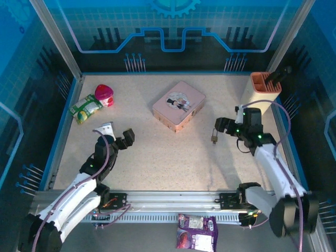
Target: Unlock the padlock with the key
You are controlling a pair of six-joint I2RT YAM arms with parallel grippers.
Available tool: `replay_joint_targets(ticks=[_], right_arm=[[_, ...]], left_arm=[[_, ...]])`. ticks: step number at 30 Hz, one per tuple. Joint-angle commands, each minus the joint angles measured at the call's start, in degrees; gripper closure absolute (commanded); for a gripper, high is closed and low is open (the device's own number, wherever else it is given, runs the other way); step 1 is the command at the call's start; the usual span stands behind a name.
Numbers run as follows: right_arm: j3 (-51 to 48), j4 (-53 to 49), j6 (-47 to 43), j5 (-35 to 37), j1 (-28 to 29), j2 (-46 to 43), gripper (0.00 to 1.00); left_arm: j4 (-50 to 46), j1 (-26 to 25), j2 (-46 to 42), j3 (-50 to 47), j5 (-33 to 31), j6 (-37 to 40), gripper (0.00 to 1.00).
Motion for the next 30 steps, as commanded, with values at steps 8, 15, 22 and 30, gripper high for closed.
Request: replay_joint_targets(ticks=[8,15,22,30], right_arm=[[-9.1,10.9,-1.8,9.0,-0.4,-14.5,0.0],[-22.6,31.3,-10.1,9.8,-0.3,-19.5,0.0],[-28.2,41.0,-18.3,10.1,-0.1,-17.7,0.0],[-29.6,48.4,-22.9,12.4,2.3,-10.3,0.0]], left_arm=[[5.6,0.6,-1.6,1.4,-16.9,2.1,0.01],[24.7,0.6,0.8,-4.6,-19.2,16.1,0.01],[32.5,1.0,10.7,-4.8,-21.6,26.3,0.01],[49.0,1.9,28.5,-6.1,-11.4,34.0,0.01]])
